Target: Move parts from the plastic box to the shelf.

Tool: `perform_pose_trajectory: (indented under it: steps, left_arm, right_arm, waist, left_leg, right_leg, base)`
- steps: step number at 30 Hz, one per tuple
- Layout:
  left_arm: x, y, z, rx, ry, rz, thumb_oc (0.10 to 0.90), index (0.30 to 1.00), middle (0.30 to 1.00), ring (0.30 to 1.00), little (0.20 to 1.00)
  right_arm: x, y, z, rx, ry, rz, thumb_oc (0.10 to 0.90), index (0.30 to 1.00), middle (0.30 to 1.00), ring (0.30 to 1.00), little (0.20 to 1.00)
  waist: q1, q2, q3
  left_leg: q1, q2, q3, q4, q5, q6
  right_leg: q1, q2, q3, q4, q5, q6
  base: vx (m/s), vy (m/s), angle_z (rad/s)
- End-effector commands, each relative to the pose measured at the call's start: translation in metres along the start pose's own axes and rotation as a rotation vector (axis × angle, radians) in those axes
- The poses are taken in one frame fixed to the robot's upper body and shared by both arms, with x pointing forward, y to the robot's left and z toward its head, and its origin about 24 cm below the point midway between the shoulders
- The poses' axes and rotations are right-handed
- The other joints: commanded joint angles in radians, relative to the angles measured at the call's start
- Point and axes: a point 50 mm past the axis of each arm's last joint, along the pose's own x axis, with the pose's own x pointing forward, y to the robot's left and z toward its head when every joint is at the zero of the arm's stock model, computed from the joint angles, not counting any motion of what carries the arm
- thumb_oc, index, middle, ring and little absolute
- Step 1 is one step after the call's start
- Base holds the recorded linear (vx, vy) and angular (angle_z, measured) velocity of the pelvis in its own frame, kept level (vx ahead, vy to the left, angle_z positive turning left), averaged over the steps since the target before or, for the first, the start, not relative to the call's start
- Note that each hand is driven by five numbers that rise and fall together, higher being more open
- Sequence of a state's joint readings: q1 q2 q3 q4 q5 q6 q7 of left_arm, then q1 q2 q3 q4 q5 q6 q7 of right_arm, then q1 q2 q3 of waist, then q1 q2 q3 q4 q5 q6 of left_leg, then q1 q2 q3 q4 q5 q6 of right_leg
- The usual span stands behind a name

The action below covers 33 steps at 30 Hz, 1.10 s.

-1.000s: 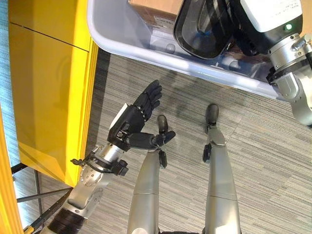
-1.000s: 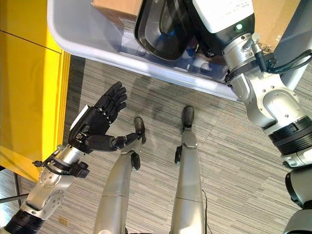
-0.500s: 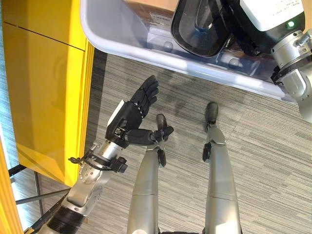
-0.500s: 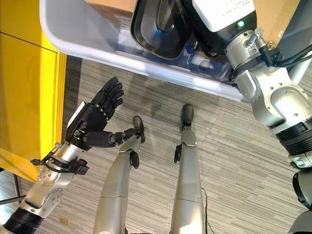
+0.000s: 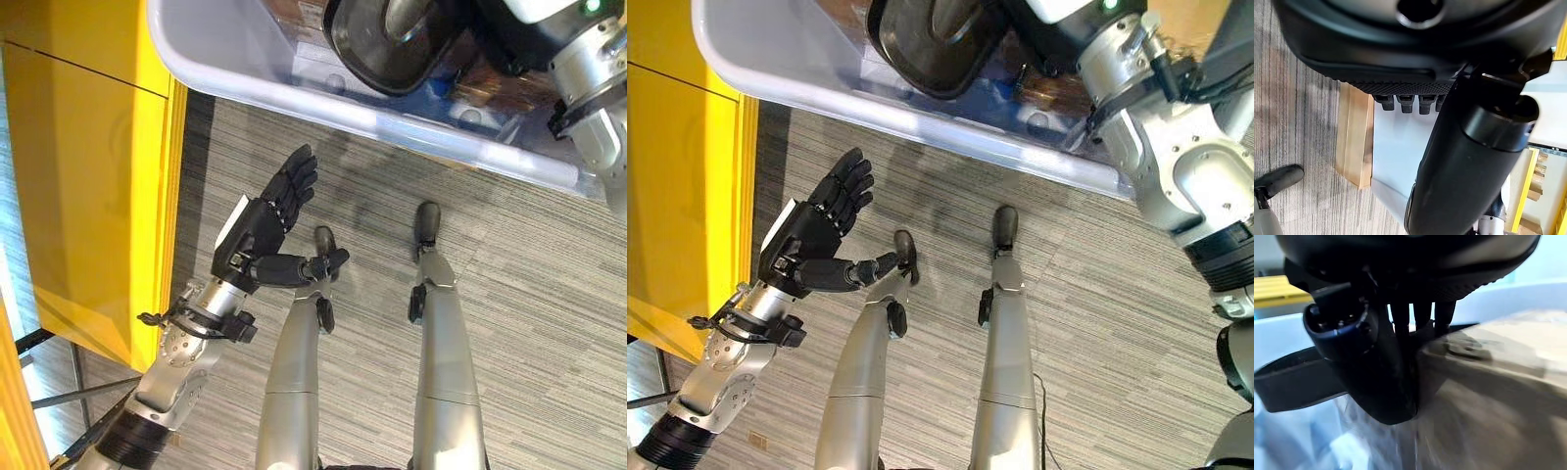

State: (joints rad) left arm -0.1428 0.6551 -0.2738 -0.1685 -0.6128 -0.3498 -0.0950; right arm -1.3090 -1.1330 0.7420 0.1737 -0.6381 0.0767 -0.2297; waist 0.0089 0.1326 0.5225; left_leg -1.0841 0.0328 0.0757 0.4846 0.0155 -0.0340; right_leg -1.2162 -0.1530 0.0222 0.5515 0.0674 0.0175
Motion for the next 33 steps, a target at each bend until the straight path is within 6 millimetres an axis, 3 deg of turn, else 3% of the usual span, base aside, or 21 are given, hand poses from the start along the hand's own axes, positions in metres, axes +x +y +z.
perform_pose_trajectory:
  steps: [1, 18, 24, 33]
  left_arm:
    - [0.001, -0.007, 0.031, 0.052, -0.175, -0.054, 0.900, 1.000, 1.000, 1.000, 1.000]
    - [-0.005, -0.008, 0.030, 0.028, -0.190, -0.077, 0.900, 1.000, 1.000, 1.000, 1.000]
    - [-0.008, -0.008, 0.031, 0.015, -0.196, -0.082, 0.900, 1.000, 1.000, 1.000, 1.000]
    - [-0.016, -0.010, 0.027, -0.045, -0.168, -0.076, 0.900, 1.000, 1.000, 1.000, 1.000]
  right_arm:
    - [-0.007, 0.010, -0.035, -0.089, 0.142, 0.083, 0.400, 0.300, 0.300, 0.300, 0.300]
    - [-0.006, 0.013, -0.022, -0.078, 0.043, 0.005, 0.400, 0.300, 0.300, 0.300, 0.300]
    - [-0.010, 0.009, -0.014, 0.008, 0.010, -0.091, 0.400, 0.300, 0.300, 0.300, 0.300]
    - [-0.029, -0.007, 0.019, 0.252, -0.100, -0.322, 0.400, 0.300, 0.300, 0.300, 0.300]
  waist:
    - [-0.011, 0.054, -0.003]
    - [0.001, 0.070, -0.003]
    - [-0.003, 0.069, -0.003]
    - [-0.033, 0.060, -0.003]
  left_leg:
    - [0.010, 0.075, -0.049, 0.083, -0.133, -0.016]
    - [0.033, 0.076, -0.054, 0.062, -0.122, -0.019]
    - [0.066, 0.078, -0.048, 0.046, -0.122, -0.019]
    - [0.187, 0.082, -0.025, -0.015, -0.112, -0.022]
  right_leg:
    - [0.052, -0.033, 0.029, -0.012, -0.143, 0.029]
    - [0.066, -0.040, 0.028, -0.015, -0.142, 0.029]
    - [0.095, -0.038, 0.028, -0.022, -0.145, 0.026]
    - [0.199, -0.027, 0.034, -0.057, -0.142, 0.022]
  base:
    - [0.00, 0.000, 0.00]
    - [0.00, 0.001, 0.01]
    - [0.00, 0.000, 0.00]
    - [0.00, 0.010, 0.00]
